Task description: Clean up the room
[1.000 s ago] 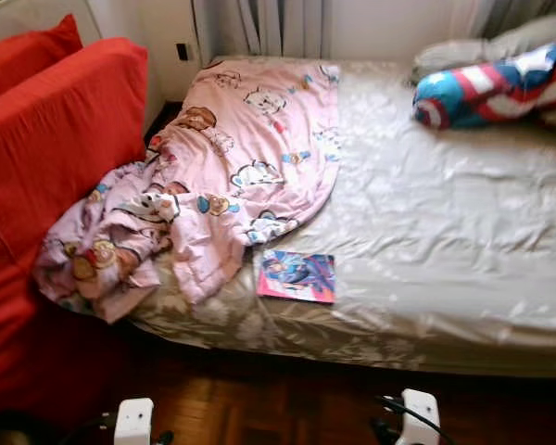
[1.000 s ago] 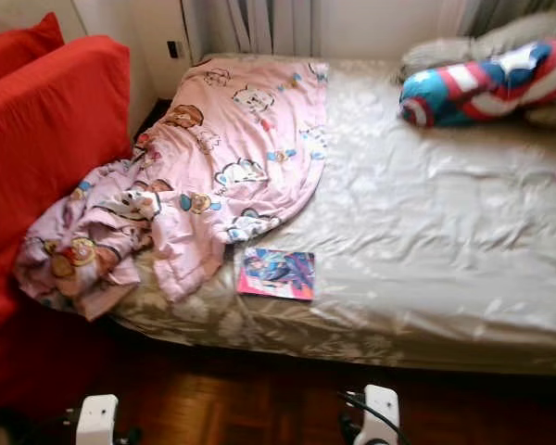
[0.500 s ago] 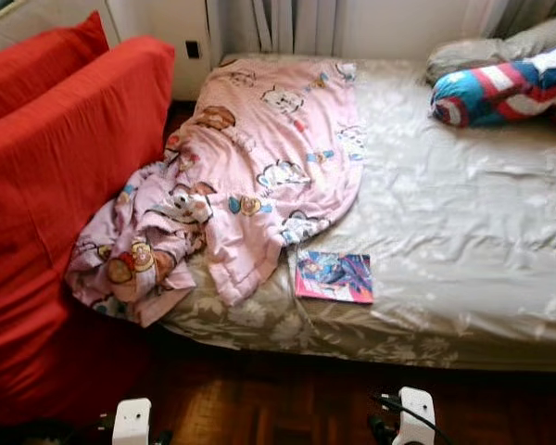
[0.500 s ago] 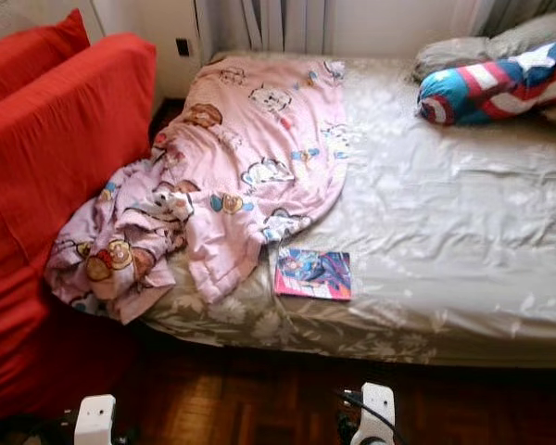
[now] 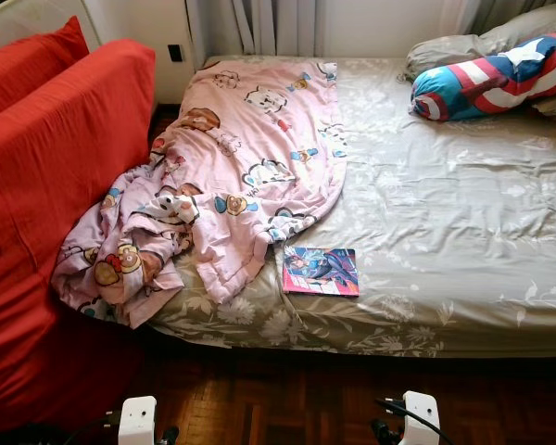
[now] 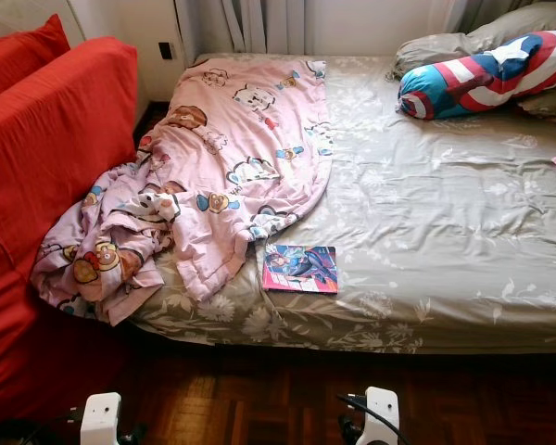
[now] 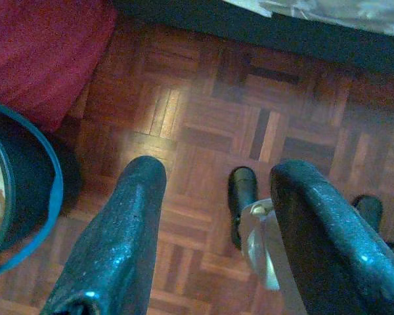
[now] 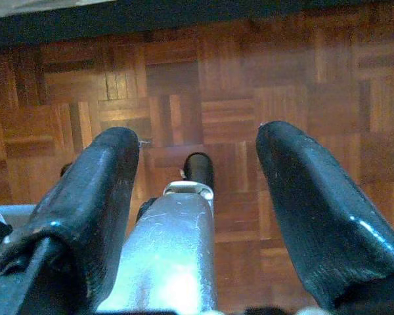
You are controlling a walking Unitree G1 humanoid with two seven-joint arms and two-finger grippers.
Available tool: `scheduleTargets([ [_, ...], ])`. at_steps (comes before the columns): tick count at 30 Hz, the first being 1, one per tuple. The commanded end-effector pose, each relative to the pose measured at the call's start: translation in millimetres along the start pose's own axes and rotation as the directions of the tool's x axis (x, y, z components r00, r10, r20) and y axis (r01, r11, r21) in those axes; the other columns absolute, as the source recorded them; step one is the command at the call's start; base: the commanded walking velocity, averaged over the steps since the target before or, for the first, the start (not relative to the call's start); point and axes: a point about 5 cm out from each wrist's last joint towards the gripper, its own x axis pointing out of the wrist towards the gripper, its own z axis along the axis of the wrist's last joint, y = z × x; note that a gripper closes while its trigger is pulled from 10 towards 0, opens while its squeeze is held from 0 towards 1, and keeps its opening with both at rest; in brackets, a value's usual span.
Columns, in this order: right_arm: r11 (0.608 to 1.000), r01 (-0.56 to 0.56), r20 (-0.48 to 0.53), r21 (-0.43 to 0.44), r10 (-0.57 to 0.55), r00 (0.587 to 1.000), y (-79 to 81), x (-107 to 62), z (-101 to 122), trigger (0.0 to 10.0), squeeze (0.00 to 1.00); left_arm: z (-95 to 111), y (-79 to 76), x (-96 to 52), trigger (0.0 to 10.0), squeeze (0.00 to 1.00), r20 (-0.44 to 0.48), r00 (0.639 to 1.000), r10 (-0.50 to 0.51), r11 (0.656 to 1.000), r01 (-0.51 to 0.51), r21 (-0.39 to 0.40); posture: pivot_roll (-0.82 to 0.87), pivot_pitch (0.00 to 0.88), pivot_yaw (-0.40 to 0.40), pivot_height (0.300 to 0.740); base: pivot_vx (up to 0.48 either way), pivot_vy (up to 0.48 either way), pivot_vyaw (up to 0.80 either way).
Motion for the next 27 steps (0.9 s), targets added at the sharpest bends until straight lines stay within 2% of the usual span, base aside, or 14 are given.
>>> scheduleTargets([
  [1,1.000,-0.013,0.009,-0.007,0.013,1.000,3.8,0.8,2,10.0,0.00,-6,2.7,-2.4,10.0,0.00,-0.012,1.000,0.006,1.000,-0.006,-0.001,0.05,0.138,0.000,0.740,0.330,0.000,0.80],
  [10,1.000,-0.001,0.016,0.028,0.001,1.000,2.0,0.6,3,10.0,0.00,-3,-2.1,-1.4,10.0,0.00,0.008,1.000,-0.007,1.000,0.007,0.000,0.04,0.137,-0.001,0.740,0.339,0.000,0.09],
  [18,1.000,-0.005,0.022,0.025,0.005,1.000,1.5,0.9,4,10.0,0.00,-1,-3.4,-0.9,10.0,0.00,0.019,1.000,-0.009,1.000,0.009,-0.002,0.04,0.137,-0.004,0.740,0.333,0.000,0.00],
  [24,0.999,-0.041,0.081,0.001,0.040,0.996,7.9,3.6,20,10.0,0.00,7,-4.9,0.0,10.0,0.00,0.071,0.997,-0.015,1.000,0.016,-0.020,0.04,0.138,-0.005,0.740,0.000,0.000,0.00],
  [27,0.998,-0.060,0.133,-0.014,0.062,0.989,13.1,5.3,34,10.0,0.00,17,-3.7,1.5,10.0,0.00,0.123,0.992,-0.014,0.999,0.019,-0.034,0.04,0.139,-0.006,0.740,0.000,0.000,0.00],
])
